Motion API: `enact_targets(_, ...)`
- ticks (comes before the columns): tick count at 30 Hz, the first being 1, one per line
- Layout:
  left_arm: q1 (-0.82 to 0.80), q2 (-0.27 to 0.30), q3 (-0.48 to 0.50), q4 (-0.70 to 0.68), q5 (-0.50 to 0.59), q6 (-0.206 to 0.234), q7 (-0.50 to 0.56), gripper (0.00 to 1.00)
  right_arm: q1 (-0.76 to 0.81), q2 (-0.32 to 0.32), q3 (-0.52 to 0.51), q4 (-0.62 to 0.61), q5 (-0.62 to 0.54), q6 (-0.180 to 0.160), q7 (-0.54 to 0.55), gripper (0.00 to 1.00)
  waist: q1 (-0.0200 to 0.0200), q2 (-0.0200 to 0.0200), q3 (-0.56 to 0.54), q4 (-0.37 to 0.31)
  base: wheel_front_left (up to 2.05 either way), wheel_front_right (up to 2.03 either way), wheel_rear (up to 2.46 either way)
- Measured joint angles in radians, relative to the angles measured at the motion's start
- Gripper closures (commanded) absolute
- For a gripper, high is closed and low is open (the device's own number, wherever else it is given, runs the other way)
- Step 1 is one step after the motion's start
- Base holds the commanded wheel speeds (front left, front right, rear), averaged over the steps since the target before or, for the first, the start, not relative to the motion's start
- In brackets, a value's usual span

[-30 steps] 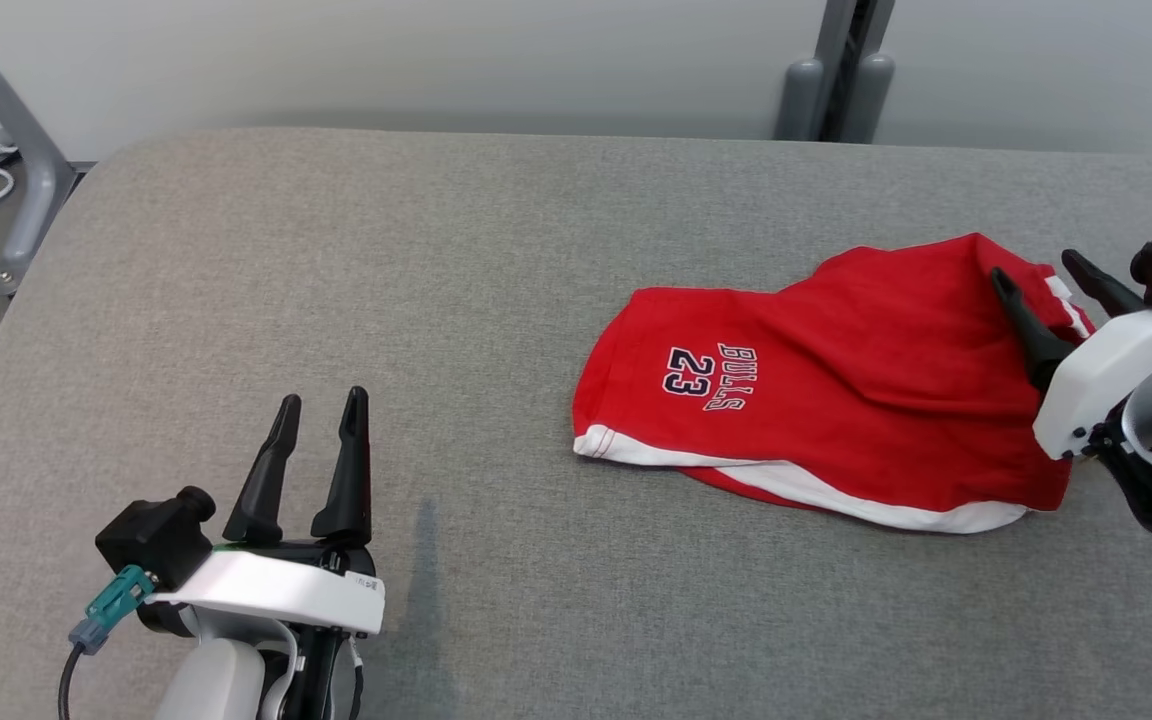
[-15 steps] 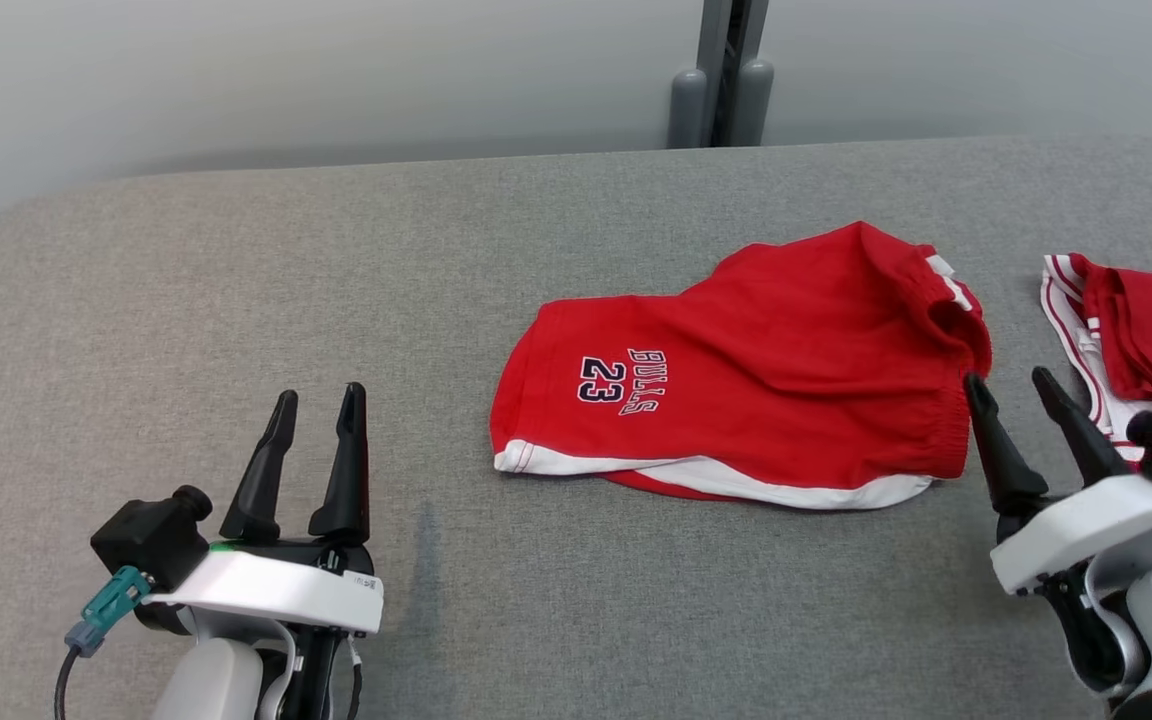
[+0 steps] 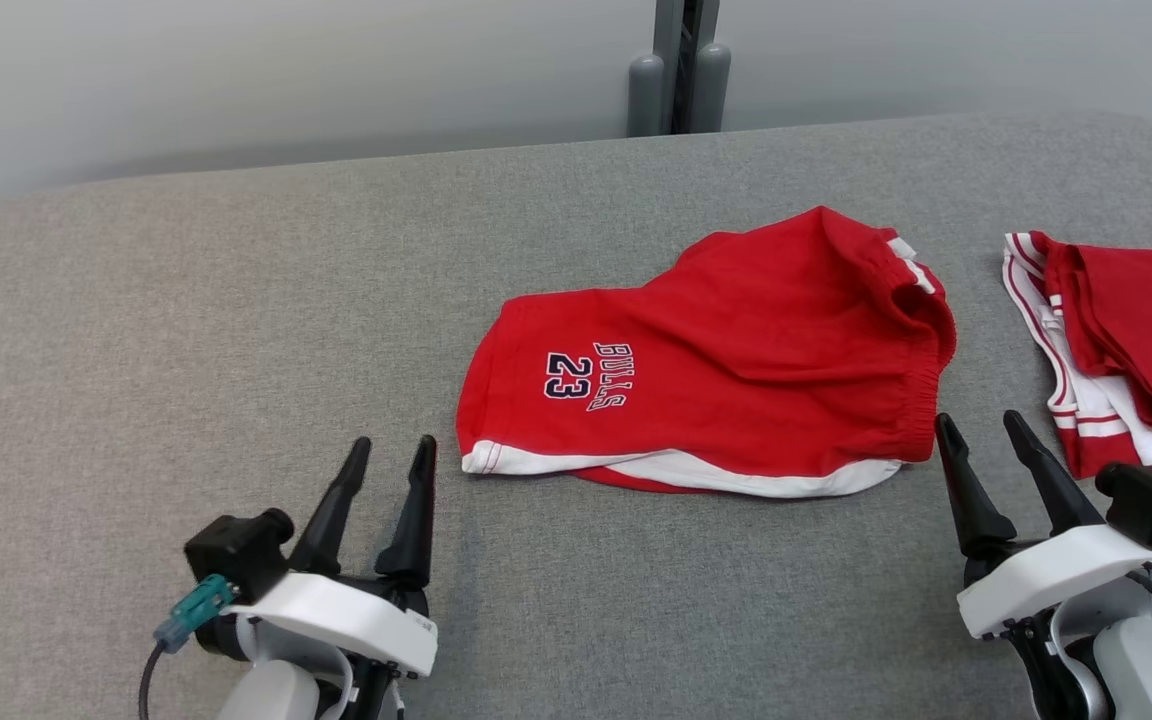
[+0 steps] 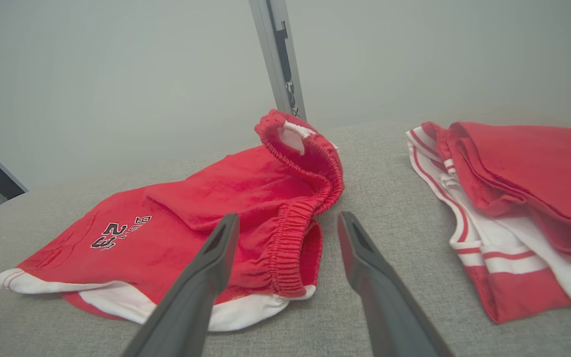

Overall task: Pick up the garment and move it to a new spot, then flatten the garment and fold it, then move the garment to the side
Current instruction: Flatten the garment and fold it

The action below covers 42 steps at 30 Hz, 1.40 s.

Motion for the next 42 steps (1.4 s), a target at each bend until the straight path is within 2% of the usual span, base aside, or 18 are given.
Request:
enact_targets(9,-0.071,0.039,-0.137,0.129,0.013,0.0,0.043,0.0,0.013,0.028,-0.025,-0.022,-0.02,0.0,0.017,0.0,0.0,0.0,0.021,-0.025,0.0,0.0,0.0)
enact_targets(21,-0.17,0.039,-0.179,0.285,0.053,0.008,0.052,0.0,0.012,0.044,-0.042,-0.03,-0.038,0.0,0.021,0.0,0.0,0.0,0.045,-0.056,0.0,0.0,0.0)
enact_targets(33,-0.204,0.034,-0.204,0.348,0.026,0.006,0.033,0.0,0.012,0.051,-0.051,-0.025,-0.049,0.0,0.021,0.0,0.0,0.0,0.054,-0.064,0.0,0.0,0.0)
enact_targets(35,-0.209,0.033,-0.209,0.357,0.022,0.004,0.032,0.12,0.012,0.051,-0.052,-0.023,-0.05,0.0,0.022,0.0,0.0,0.0,0.054,-0.064,0.0,0.0,0.0)
enact_targets(36,-0.213,0.033,-0.213,0.363,0.016,0.003,0.032,0.46,0.011,0.051,-0.052,-0.022,-0.05,0.0,0.022,0.0,0.0,0.0,0.054,-0.065,0.0,0.0,0.0)
enact_targets(37,-0.217,0.033,-0.216,0.367,0.015,0.003,0.032,0.57,0.011,0.051,-0.052,-0.021,-0.051,0.0,0.023,0.0,0.0,0.0,0.054,-0.065,0.0,0.0,0.0)
enact_targets(38,-0.221,0.032,-0.22,0.372,0.011,0.003,0.032,1.0,0.009,0.052,-0.052,-0.021,-0.051,0.0,0.026,0.0,0.0,0.0,0.055,-0.065,0.0,0.0,0.0)
enact_targets(42,-0.223,0.03,-0.233,0.381,-0.014,0.001,0.036,1.0,0.007,0.052,-0.053,-0.02,-0.051,0.0,0.026,0.0,0.0,0.0,0.055,-0.065,0.0,0.0,0.0)
